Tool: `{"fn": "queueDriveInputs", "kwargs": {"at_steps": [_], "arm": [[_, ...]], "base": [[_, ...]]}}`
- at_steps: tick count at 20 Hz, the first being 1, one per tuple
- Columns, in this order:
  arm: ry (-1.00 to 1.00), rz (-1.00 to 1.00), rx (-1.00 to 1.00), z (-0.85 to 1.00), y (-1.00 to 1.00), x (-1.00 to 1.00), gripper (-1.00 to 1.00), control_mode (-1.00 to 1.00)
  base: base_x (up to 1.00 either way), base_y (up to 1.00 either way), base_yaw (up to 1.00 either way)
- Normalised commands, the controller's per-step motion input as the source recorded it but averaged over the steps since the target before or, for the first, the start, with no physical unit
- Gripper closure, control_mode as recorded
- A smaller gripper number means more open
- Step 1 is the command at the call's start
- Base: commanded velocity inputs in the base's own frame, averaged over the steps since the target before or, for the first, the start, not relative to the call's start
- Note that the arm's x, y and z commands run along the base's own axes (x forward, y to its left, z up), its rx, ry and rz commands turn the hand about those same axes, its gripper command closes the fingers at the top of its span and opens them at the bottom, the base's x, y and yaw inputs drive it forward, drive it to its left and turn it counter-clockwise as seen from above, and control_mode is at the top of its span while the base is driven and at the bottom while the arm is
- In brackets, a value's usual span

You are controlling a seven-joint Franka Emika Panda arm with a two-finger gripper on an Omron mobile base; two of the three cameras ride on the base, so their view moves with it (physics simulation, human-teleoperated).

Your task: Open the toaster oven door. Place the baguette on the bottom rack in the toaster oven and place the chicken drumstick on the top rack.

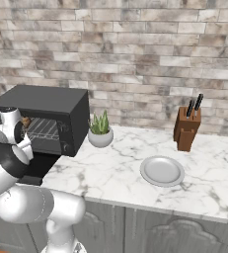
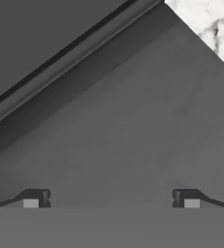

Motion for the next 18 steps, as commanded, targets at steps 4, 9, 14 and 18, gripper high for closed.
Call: {"fn": "queueDriveInputs", "kwargs": {"at_steps": [4,9,14,18], "arm": [[0.0,-0.13,0.02,0.06,0.12,0.23,-1.0,-1.0],[0.0,-0.13,0.01,0.09,0.12,0.27,-1.0,-1.0],[0.0,-0.13,0.0,0.14,0.12,0.27,-1.0,-1.0],[0.0,-0.12,0.0,0.14,0.09,0.25,-1.0,-1.0]], "base": [[0.0,0.0,0.0],[0.0,0.0,0.0],[0.0,0.0,0.0],[0.0,0.0,0.0]]}}
